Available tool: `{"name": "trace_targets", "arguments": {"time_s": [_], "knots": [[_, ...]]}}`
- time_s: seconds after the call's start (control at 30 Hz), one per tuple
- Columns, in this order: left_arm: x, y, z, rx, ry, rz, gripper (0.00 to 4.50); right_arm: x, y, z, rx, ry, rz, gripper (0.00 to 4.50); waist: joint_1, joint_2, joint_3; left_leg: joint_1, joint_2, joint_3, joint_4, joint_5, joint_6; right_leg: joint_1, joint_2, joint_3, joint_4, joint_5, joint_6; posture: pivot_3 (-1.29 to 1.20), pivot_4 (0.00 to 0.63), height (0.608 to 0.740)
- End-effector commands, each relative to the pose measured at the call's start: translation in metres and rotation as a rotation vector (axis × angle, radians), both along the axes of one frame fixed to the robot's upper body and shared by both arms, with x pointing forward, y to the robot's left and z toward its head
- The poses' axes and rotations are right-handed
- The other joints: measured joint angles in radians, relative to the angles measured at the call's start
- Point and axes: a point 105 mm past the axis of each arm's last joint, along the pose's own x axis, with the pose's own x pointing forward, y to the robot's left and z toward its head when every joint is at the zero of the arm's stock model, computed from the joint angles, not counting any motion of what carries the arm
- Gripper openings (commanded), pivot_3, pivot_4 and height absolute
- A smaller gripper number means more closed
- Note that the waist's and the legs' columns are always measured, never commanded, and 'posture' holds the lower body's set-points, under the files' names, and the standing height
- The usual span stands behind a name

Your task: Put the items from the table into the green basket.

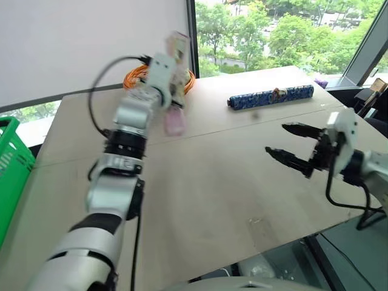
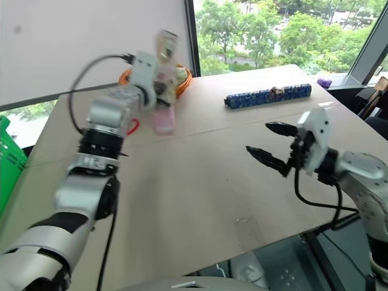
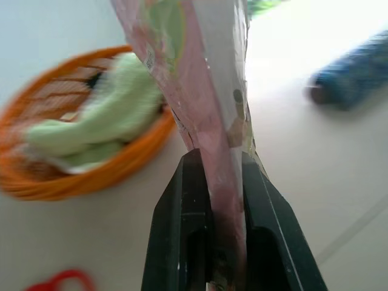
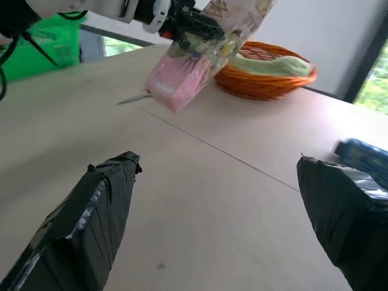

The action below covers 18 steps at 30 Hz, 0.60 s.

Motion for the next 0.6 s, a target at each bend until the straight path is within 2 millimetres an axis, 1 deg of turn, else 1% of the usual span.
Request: {"name": "trace_targets", "arguments": {"time_s": [0.03,0.07,0.13,0.17,0.23,0.27,0.33,0.4,0.43,0.5,0.53,0.6], "knots": [[-0.020,0.068,0.067,0.205,-0.178,0.195,0.06,0.005,0.024,0.018,0.054,-0.036,0.144,4.50,0.020,0.000,0.000,-0.001,0.000,0.000,0.000,0.000,0.000,-0.003,0.000,0.000,0.000,0.000,0.000,-0.19,0.000,0.740],[-0.033,0.094,0.077,0.291,-0.186,0.274,0.06,0.004,0.032,0.023,0.069,-0.047,0.198,4.50,0.033,0.000,0.001,-0.008,0.000,0.000,0.000,0.001,-0.001,-0.010,0.000,0.001,0.002,0.000,0.000,-0.18,0.000,0.740],[-0.057,0.132,0.092,0.378,-0.185,0.401,0.06,0.005,0.041,0.028,0.077,-0.055,0.259,4.50,0.054,-0.001,0.001,-0.012,0.000,0.002,0.001,0.001,-0.001,-0.014,0.000,0.002,0.002,0.000,0.000,-0.15,0.000,0.740],[-0.065,0.142,0.095,0.398,-0.182,0.434,0.06,0.006,0.043,0.029,0.076,-0.057,0.274,4.50,0.066,-0.001,0.001,-0.012,0.000,0.002,0.001,0.001,-0.001,-0.015,0.000,0.002,0.002,0.000,0.000,-0.13,0.000,0.740],[-0.083,0.168,0.096,0.445,-0.155,0.520,0.06,0.009,0.049,0.035,0.094,-0.061,0.298,4.50,0.104,-0.002,0.000,-0.013,0.000,0.002,0.001,0.000,0.000,-0.015,0.000,0.001,0.001,0.000,0.000,-0.11,0.000,0.740],[-0.089,0.175,0.095,0.459,-0.145,0.547,0.06,0.010,0.052,0.037,0.102,-0.064,0.306,4.50,0.121,-0.002,0.000,-0.013,-0.001,0.002,0.001,0.000,0.001,-0.015,-0.001,0.001,0.001,0.000,0.000,-0.11,0.000,0.740],[-0.102,0.194,0.089,0.501,-0.097,0.606,0.06,0.011,0.057,0.041,0.114,-0.077,0.332,4.50,0.162,-0.002,0.001,-0.015,-0.001,0.002,0.003,0.000,0.001,-0.015,-0.001,0.000,0.001,0.000,0.000,-0.09,0.000,0.740],[-0.109,0.204,0.084,0.516,-0.070,0.637,0.06,0.011,0.061,0.044,0.121,-0.087,0.352,4.50,0.197,-0.003,0.001,-0.016,-0.001,0.002,0.005,0.000,0.001,-0.016,-0.001,-0.001,0.002,0.000,0.000,-0.07,0.000,0.740],[-0.111,0.207,0.083,0.537,-0.062,0.651,0.06,0.012,0.063,0.045,0.124,-0.091,0.357,4.50,0.216,-0.006,0.000,-0.016,-0.001,0.002,0.006,0.000,0.000,-0.017,-0.002,-0.001,0.002,0.000,0.000,-0.07,0.000,0.740],[-0.114,0.211,0.083,0.573,-0.049,0.669,0.06,0.012,0.066,0.045,0.130,-0.095,0.368,4.50,0.237,-0.011,-0.001,-0.016,-0.001,0.001,0.007,0.000,0.000,-0.016,-0.003,-0.003,0.004,0.001,-0.001,-0.06,0.000,0.740],[-0.115,0.213,0.082,0.600,-0.037,0.675,0.06,0.012,0.068,0.045,0.134,-0.096,0.372,4.50,0.244,-0.013,-0.002,-0.016,-0.001,0.000,0.007,-0.002,-0.004,-0.016,-0.003,-0.004,0.004,0.001,-0.001,-0.06,0.000,0.740],[-0.116,0.215,0.080,0.622,-0.023,0.674,0.06,0.011,0.070,0.045,0.139,-0.096,0.376,4.50,0.248,-0.015,-0.003,-0.017,-0.001,0.000,0.008,-0.003,-0.005,-0.016,-0.004,-0.005,0.004,0.001,-0.002,-0.07,0.000,0.740]]}}
